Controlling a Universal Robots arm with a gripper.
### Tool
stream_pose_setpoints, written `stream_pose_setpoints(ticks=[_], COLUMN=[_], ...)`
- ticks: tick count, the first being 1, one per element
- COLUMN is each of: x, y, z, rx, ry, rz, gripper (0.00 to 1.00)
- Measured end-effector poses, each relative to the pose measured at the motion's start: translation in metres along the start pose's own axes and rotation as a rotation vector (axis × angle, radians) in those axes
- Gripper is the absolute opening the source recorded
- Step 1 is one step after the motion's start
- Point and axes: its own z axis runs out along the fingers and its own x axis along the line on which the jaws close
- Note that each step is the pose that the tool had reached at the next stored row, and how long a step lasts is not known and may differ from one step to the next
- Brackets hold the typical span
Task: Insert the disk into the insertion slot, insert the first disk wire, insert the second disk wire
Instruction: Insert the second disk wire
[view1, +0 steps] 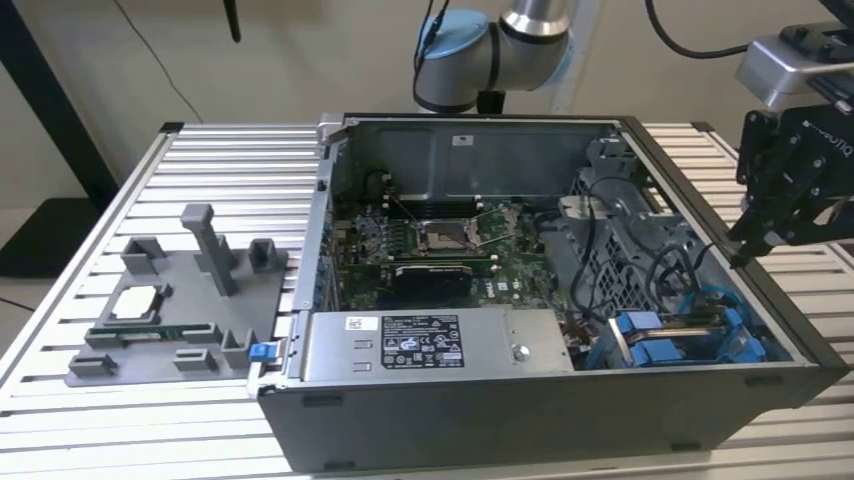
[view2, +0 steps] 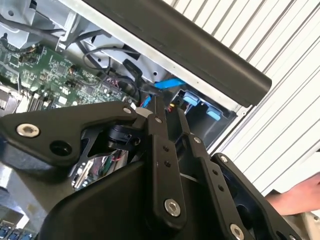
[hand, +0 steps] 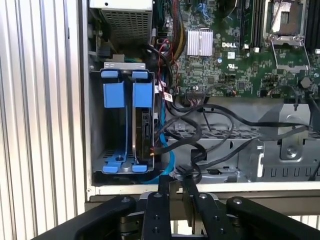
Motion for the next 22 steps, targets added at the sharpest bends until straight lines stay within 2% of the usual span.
stream_pose_setpoints(ticks=[6,11,12,13,15,17,18,19,22], x=[0.0008,0.0021,0.0027,0.0032,0.0048,0.0059,0.0068,0.0077,0.0096], y=[-0.0027,-0.0031,-0.0031,-0.0031,-0.0033,-0.0033,-0.0034,-0.0035,-0.0035], z=[0.0081,0.0100,0.0106,0.0110,0.0115,0.0118,0.0121,0.0125,0.0132], rx=[-0.0015,-0.0018,-0.0019,-0.0018,-0.0018,-0.0018,-0.0018,-0.0019,-0.0018], ry=[-0.0007,-0.0016,-0.0047,-0.0126,-0.0401,-0.0719,-0.0847,-0.0894,-0.0902], rz=[-0.018,-0.022,-0.022,-0.021,-0.020,-0.019,-0.018,-0.018,-0.018], gripper=[1.00,1.00,1.00,1.00,1.00,1.00,1.00,1.00,1.00])
